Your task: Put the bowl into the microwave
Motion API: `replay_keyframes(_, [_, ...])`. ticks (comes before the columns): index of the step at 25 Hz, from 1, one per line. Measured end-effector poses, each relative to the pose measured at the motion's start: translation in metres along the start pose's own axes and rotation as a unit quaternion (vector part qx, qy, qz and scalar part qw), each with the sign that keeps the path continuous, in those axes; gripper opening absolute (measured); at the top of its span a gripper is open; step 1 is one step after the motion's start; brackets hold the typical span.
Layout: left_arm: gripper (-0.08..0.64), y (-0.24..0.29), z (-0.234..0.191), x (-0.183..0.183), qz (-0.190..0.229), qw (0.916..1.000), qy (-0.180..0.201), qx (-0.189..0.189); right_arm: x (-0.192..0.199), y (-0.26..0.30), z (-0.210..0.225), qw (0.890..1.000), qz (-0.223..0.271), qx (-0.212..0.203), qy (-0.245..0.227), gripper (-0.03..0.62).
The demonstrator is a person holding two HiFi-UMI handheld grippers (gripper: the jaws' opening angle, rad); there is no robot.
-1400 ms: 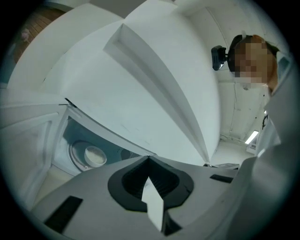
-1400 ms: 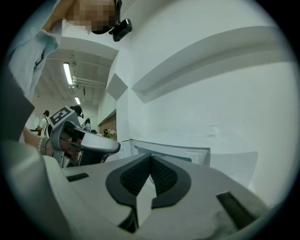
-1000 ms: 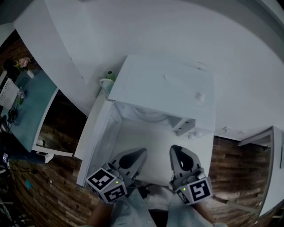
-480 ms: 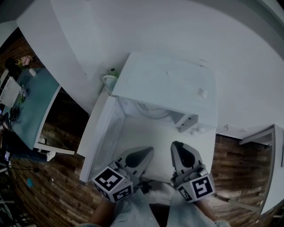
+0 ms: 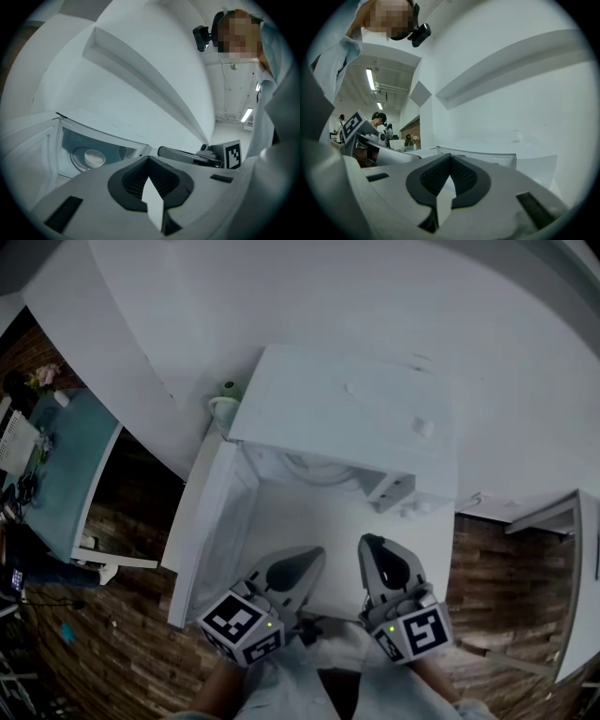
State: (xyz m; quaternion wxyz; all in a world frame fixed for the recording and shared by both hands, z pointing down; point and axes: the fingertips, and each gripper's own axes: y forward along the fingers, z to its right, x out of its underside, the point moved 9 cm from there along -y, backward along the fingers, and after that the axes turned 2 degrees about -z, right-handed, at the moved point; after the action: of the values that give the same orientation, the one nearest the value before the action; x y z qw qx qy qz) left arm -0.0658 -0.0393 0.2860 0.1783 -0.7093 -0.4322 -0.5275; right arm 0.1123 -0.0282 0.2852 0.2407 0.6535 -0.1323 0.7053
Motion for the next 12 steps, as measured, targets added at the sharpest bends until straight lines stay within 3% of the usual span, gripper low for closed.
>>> replay_keyframes(12, [-0.002,0.0006,-0.0009,0.0,0.002,1.0,-0.001,0.001,0.0013,0.0022,-0.0072,0.999,-0.009,-0.034,-0.009,0.002])
